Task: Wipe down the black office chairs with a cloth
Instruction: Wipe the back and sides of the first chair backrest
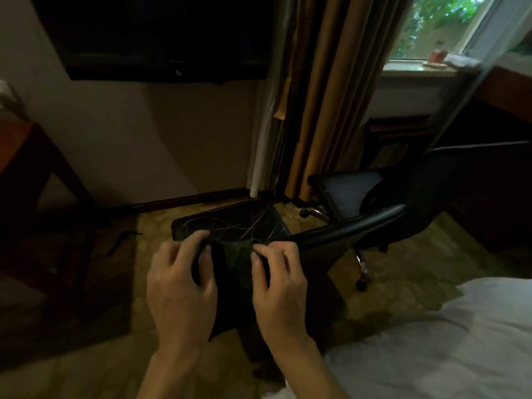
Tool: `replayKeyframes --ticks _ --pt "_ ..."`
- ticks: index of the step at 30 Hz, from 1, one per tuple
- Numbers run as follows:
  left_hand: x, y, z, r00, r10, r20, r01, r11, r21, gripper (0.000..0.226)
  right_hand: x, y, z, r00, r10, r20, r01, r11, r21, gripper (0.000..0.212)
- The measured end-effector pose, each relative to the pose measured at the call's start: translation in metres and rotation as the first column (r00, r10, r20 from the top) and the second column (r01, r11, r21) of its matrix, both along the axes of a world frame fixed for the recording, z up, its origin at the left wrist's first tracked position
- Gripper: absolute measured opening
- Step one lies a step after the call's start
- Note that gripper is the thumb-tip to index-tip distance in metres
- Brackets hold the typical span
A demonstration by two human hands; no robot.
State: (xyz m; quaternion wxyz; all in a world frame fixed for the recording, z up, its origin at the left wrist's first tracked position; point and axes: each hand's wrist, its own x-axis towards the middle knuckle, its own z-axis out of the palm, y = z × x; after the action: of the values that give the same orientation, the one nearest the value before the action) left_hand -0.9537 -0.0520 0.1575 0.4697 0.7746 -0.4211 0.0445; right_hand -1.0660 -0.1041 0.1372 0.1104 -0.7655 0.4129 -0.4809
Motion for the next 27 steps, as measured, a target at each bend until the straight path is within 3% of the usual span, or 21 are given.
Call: replayKeyframes --ticks 4,10,14,19,27 --pt "-0.033 0.006 -0.004 0.997 0.074 0.004 -0.074 0.994 -0.085 0.031 -0.020 -0.011 0.004 0.998 0.068 -0.001 -0.068 0.998 0.018 0.022" --pt "-0.065 -0.004 -0.008 0.987 0.144 -0.078 -0.146 0.989 -0.016 0.026 -0.056 -0.037 0.013 0.986 0.084 -0.144 -0.078 0.996 0.050 0.024" --pt "-0.082 -0.023 0.002 0.987 0.158 -0.008 -0.157 0.987 0.031 0.020 -0.076 -0.052 0.017 0.981 0.094 -0.167 -0.086 0.995 0.053 0.023" --pt "-0.118 -0.065 0.011 0.985 0.084 0.151 -0.096 0.993 0.073 0.016 -0.118 -0.091 0.018 0.989 0.015 -0.148 -0.004 0.997 0.080 0.019" --pt "-0.191 -0.134 0.005 0.979 -0.037 0.200 0.021 0.997 0.081 0.017 -0.189 -0.158 0.011 0.989 -0.121 -0.079 0.132 0.980 0.149 0.020"
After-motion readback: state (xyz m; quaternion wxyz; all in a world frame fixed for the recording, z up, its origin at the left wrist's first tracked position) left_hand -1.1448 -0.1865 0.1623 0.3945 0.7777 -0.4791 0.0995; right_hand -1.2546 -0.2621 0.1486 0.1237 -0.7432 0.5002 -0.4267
